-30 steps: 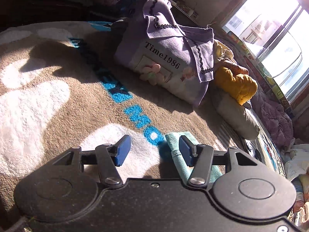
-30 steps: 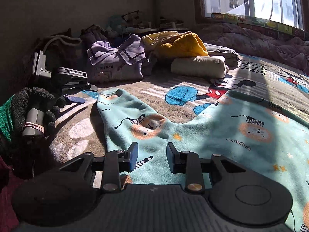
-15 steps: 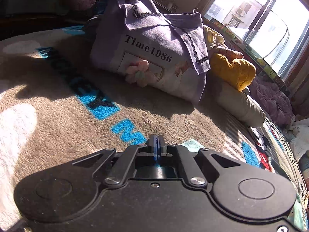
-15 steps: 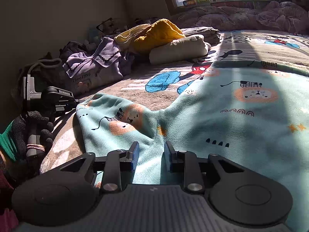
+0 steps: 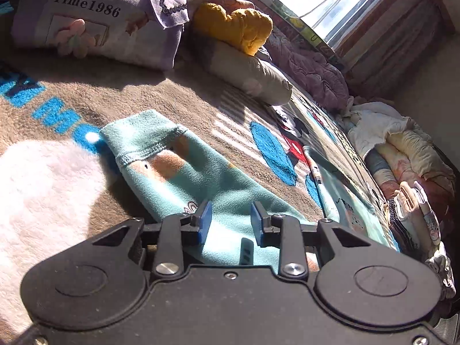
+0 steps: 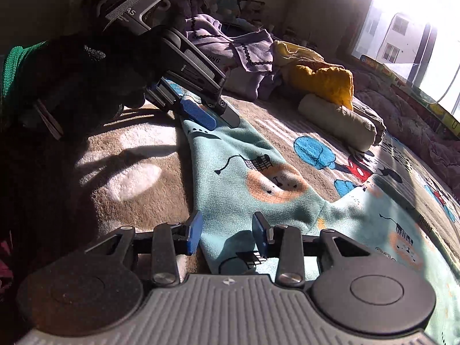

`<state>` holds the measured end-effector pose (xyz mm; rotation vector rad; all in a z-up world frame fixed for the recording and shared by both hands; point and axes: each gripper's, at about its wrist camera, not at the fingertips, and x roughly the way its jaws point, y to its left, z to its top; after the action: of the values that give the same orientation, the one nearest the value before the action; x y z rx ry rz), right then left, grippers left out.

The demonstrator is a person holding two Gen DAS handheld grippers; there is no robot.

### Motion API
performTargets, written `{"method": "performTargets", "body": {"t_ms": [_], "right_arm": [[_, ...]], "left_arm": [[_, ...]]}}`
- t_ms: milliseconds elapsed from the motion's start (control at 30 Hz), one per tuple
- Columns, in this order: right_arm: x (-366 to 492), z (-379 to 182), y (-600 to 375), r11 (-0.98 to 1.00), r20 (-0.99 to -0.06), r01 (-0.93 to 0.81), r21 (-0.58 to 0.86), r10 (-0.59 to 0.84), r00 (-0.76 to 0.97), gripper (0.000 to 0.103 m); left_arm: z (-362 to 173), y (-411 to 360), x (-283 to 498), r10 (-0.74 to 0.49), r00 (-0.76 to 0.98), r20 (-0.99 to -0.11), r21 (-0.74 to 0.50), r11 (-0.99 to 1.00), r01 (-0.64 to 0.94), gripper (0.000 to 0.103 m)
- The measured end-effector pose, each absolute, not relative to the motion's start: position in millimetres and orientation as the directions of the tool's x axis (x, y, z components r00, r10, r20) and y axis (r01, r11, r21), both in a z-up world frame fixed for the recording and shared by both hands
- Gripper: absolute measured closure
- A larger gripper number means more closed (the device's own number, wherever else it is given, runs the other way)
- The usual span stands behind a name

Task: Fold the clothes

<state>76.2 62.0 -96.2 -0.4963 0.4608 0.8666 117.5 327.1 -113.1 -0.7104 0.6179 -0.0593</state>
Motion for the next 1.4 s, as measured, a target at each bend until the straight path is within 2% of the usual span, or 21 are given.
{"method": "performTargets", "body": {"t_ms": [67, 133, 167, 200, 233, 267, 367, 400, 433, 500, 567, 633, 733, 800, 900, 1067, 1100, 1167, 1200, 1233, 1400], "right_arm": [[71.7, -91.7, 52.9, 0.577, -0.526, -0.791, -0.201, 0.618, 0.584, 0.064], [73.1, -95.8, 50.5, 0.590, -0.542, -0.797, -0.129, 0.631, 0.555, 0.062], [72.4, -101.2, 51.9, 0.599, -0.547, -0.793, -0.109, 0.630, 0.551, 0.060], [71.4, -106.8, 53.4, 0.609, -0.550, -0.788, -0.091, 0.629, 0.549, 0.060], [66.5, -108.2, 54.9, 0.600, -0.550, -0.792, -0.114, 0.626, 0.554, 0.060], [61.4, -109.2, 56.4, 0.590, -0.548, -0.795, -0.141, 0.622, 0.559, 0.060], [57.7, -107.9, 49.0, 0.592, -0.548, -0.795, -0.129, 0.626, 0.555, 0.060], [56.0, -107.8, 46.7, 0.595, -0.544, -0.794, -0.126, 0.628, 0.557, 0.060], [53.8, -108.1, 45.9, 0.596, -0.539, -0.793, -0.126, 0.630, 0.559, 0.060], [51.1, -108.3, 48.5, 0.598, -0.530, -0.792, -0.123, 0.635, 0.562, 0.059], [49.0, -109.3, 51.8, 0.601, -0.523, -0.791, -0.118, 0.639, 0.564, 0.059], [47.4, -111.2, 55.8, 0.603, -0.517, -0.790, -0.112, 0.643, 0.565, 0.059], [46.9, -115.4, 53.1, 0.618, -0.515, -0.779, -0.102, 0.637, 0.573, 0.062], [48.0, -115.7, 46.5, 0.616, -0.508, -0.785, -0.065, 0.657, 0.558, 0.062], [46.5, -114.5, 40.8, 0.598, -0.514, -0.799, -0.066, 0.666, 0.541, 0.062], [44.9, -111.8, 34.3, 0.586, -0.529, -0.808, -0.059, 0.668, 0.524, 0.061], [42.7, -111.8, 33.7, 0.587, -0.528, -0.807, -0.063, 0.667, 0.526, 0.061], [38.1, -111.7, 32.5, 0.589, -0.524, -0.805, -0.070, 0.665, 0.532, 0.061], [34.4, -111.1, 31.7, 0.587, -0.523, -0.807, -0.069, 0.667, 0.530, 0.060], [32.0, -110.3, 30.7, 0.585, -0.521, -0.808, -0.071, 0.669, 0.530, 0.059], [2.0, -109.9, 15.6, 0.532, -0.520, -0.840, -0.107, 0.690, 0.503, 0.061]], "left_arm": [[-109.6, 328.6, 109.4, -0.279, 0.848, -0.451, -0.706, 0.693, -0.147, 0.083], [-110.6, 304.7, 109.0, -0.394, 0.823, -0.410, -0.751, 0.657, -0.059, 0.067], [-114.3, 290.6, 111.5, -0.453, 0.784, -0.424, -0.753, 0.657, -0.029, 0.063], [-116.4, 278.6, 113.0, -0.443, 0.756, -0.481, -0.703, 0.711, -0.031, 0.064], [-117.4, 275.2, 112.8, -0.362, 0.753, -0.550, -0.617, 0.783, -0.074, 0.097], [-119.9, 285.4, 110.5, -0.303, 0.768, -0.564, -0.601, 0.789, -0.130, 0.097], [-117.0, 329.8, 90.4, -0.155, 0.850, -0.503, -0.685, 0.671, -0.283, 0.099], [-113.1, 331.2, 87.2, -0.159, 0.860, -0.485, -0.694, 0.668, -0.268, 0.091], [-109.1, 327.3, 85.6, -0.188, 0.868, -0.460, -0.712, 0.662, -0.234, 0.073], [-102.9, 301.8, 91.6, -0.299, 0.863, -0.408, -0.748, 0.651, -0.127, 0.063], [-100.9, 272.8, 101.5, -0.410, 0.834, -0.370, -0.773, 0.633, -0.032, 0.062], [-109.4, 242.0, 118.2, -0.499, 0.780, -0.377, -0.786, 0.618, 0.016, 0.061], [-121.4, 220.8, 149.6, -0.530, 0.734, -0.424, -0.769, 0.639, 0.016, 0.062], [-123.8, 235.9, 162.3, -0.474, 0.757, -0.449, -0.758, 0.651, -0.042, 0.073], [-128.3, 282.8, 164.3, -0.328, 0.819, -0.470, -0.751, 0.636, -0.176, 0.096], [-124.1, 351.0, 132.4, -0.079, 0.898, -0.433, -0.782, 0.528, -0.331, 0.096], [-120.9, 353.5, 128.3, -0.063, 0.904, -0.422, -0.783, 0.527, -0.329, 0.091], [-114.5, 351.2, 121.3, -0.064, 0.923, -0.380, -0.801, 0.521, -0.294, 0.064], [-111.6, 345.9, 119.8, -0.102, 0.934, -0.342, -0.821, 0.517, -0.244, 0.039], [-108.7, 338.3, 120.5, -0.160, 0.938, -0.307, -0.838, 0.512, -0.187, 0.035], [-104.9, 265.2, 146.0, -0.532, 0.816, -0.225, -0.881, 0.468, 0.062, 0.035]]}}
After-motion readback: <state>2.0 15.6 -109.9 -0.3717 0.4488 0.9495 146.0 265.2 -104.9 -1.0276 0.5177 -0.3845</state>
